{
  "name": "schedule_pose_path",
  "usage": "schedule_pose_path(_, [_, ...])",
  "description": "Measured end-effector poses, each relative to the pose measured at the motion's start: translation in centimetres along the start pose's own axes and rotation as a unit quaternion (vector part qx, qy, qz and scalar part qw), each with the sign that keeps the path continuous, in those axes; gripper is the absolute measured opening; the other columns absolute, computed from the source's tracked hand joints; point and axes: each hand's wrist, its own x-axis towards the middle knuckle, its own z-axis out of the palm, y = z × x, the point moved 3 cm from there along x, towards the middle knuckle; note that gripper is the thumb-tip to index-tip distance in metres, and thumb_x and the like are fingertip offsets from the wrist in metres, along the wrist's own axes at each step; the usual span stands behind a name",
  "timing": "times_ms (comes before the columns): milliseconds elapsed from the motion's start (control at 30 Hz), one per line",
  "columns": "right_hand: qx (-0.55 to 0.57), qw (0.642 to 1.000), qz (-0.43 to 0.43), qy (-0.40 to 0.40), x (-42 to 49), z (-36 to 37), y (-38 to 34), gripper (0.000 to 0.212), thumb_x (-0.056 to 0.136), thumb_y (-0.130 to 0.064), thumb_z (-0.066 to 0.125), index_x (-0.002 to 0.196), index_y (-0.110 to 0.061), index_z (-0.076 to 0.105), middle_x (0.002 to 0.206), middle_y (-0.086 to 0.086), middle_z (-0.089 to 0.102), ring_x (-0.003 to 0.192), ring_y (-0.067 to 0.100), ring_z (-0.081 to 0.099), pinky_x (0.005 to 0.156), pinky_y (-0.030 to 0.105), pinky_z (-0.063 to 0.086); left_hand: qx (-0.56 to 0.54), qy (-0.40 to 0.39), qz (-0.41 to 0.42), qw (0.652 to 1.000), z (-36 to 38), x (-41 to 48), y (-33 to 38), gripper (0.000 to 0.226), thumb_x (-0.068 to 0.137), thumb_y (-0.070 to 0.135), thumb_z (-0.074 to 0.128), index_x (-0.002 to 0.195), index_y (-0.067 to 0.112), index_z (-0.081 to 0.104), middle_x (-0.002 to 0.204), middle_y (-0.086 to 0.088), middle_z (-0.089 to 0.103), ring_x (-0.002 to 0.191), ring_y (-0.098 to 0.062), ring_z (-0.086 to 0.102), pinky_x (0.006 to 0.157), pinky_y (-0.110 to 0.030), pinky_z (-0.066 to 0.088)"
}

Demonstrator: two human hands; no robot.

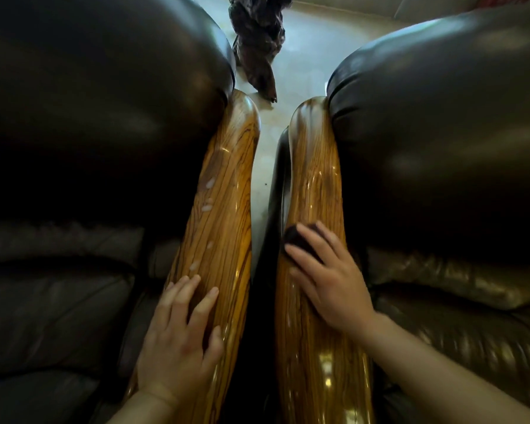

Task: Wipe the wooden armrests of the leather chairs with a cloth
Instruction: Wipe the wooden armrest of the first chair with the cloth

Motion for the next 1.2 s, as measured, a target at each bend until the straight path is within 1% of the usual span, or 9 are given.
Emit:
schedule_pose_path(67, [0.001, 0.999, -0.039, -0.013, -1.6, -0.1, 0.8, 0.045, 0.104, -0.049, 0.042, 0.145, -0.033, 0.050, 0.164, -0.001, 0.029, 0.154, 0.026, 0.018, 0.118, 0.056, 0.031, -0.001, 0.001, 0.003, 1.000, 0.0, -0.1, 0.0, 0.057, 0.085, 0.039, 0.048, 0.137, 0.017, 0.050, 0.147, -0.015, 0.043, 0.141, -0.034, 0.033, 0.116, -0.048, 0.027])
schedule_pose_path(267, [-0.005, 0.988, 0.154, 0.033, 12.6, -1.8, 5.8, 0.053, 0.103, -0.059, 0.028, 0.150, -0.038, 0.040, 0.166, -0.001, 0.021, 0.154, 0.032, 0.011, 0.125, 0.050, 0.012, 0.010, -0.003, -0.002, 1.000, 0.1, -0.1, 0.0, 0.057, 0.086, 0.039, 0.048, 0.139, 0.018, 0.047, 0.147, -0.015, 0.043, 0.141, -0.035, 0.035, 0.113, -0.055, 0.033])
schedule_pose_path(400, [-0.017, 0.994, 0.100, 0.042, 13.6, -1.7, 2.9, 0.045, 0.104, -0.051, 0.038, 0.136, -0.029, 0.061, 0.159, 0.004, 0.039, 0.149, 0.029, 0.019, 0.123, 0.046, 0.013, 0.024, -0.006, 0.007, 1.000, 0.0, -0.2, 0.0, 0.056, 0.088, 0.038, 0.047, 0.139, 0.017, 0.048, 0.147, -0.016, 0.042, 0.141, -0.035, 0.033, 0.114, -0.055, 0.031])
schedule_pose_path(633, [-0.026, 0.982, -0.180, -0.043, -2.8, 0.0, -1.7, 0.034, 0.104, -0.043, 0.046, 0.132, -0.032, 0.063, 0.156, -0.001, 0.044, 0.151, 0.030, 0.027, 0.122, 0.054, 0.024, 0.012, 0.009, 0.017, 1.000, 0.0, -0.2, 0.0, 0.054, 0.087, 0.036, 0.048, 0.135, 0.013, 0.054, 0.145, -0.018, 0.045, 0.139, -0.036, 0.035, 0.116, -0.050, 0.026])
schedule_pose_path(800, [0.034, 0.996, 0.071, 0.047, 11.0, -2.0, 4.9, 0.042, 0.104, -0.048, 0.038, 0.139, -0.034, 0.056, 0.164, -0.003, 0.030, 0.153, 0.029, 0.020, 0.124, 0.050, 0.019, 0.005, 0.014, 0.008, 1.000, 0.0, -0.1, 0.1, 0.055, 0.084, 0.039, 0.047, 0.135, 0.017, 0.052, 0.146, -0.014, 0.044, 0.139, -0.035, 0.036, 0.110, -0.056, 0.034])
schedule_pose_path(867, [0.030, 0.993, 0.104, 0.050, 14.1, -2.0, 5.9, 0.042, 0.105, -0.048, 0.037, 0.138, -0.034, 0.058, 0.164, -0.003, 0.030, 0.152, 0.031, 0.019, 0.124, 0.049, 0.015, 0.003, 0.018, 0.009, 1.000, 0.0, 0.1, 0.1, 0.055, 0.084, 0.038, 0.048, 0.134, 0.016, 0.053, 0.145, -0.014, 0.044, 0.139, -0.035, 0.037, 0.112, -0.055, 0.033])
schedule_pose_path(967, [0.046, 0.993, 0.097, 0.049, 11.5, -1.1, 3.7, 0.037, 0.104, -0.044, 0.041, 0.129, -0.034, 0.065, 0.160, -0.003, 0.037, 0.152, 0.032, 0.021, 0.123, 0.052, 0.020, 0.018, 0.014, 0.016, 1.000, 0.2, -0.1, -0.1, 0.054, 0.086, 0.036, 0.047, 0.135, 0.013, 0.054, 0.144, -0.017, 0.046, 0.138, -0.037, 0.038, 0.115, -0.053, 0.030])
schedule_pose_path(1133, [0.032, 0.995, -0.089, -0.028, -0.8, -0.4, 0.0, 0.033, 0.103, -0.041, 0.048, 0.130, -0.033, 0.064, 0.158, -0.004, 0.039, 0.154, 0.028, 0.017, 0.123, 0.052, 0.024, 0.005, 0.004, 0.004, 1.000, 0.1, -0.1, 0.1, 0.055, 0.085, 0.038, 0.047, 0.135, 0.016, 0.052, 0.147, -0.015, 0.043, 0.139, -0.036, 0.037, 0.114, -0.055, 0.031])
schedule_pose_path(1200, [0.047, 0.998, -0.050, -0.004, 2.3, -0.8, 2.2, 0.036, 0.103, -0.044, 0.044, 0.133, -0.034, 0.062, 0.160, -0.005, 0.036, 0.154, 0.028, 0.019, 0.121, 0.055, 0.026, 0.007, 0.010, 0.013, 1.000, 0.2, 0.0, 0.0, 0.056, 0.084, 0.038, 0.047, 0.135, 0.016, 0.051, 0.146, -0.014, 0.043, 0.139, -0.035, 0.036, 0.115, -0.052, 0.028])
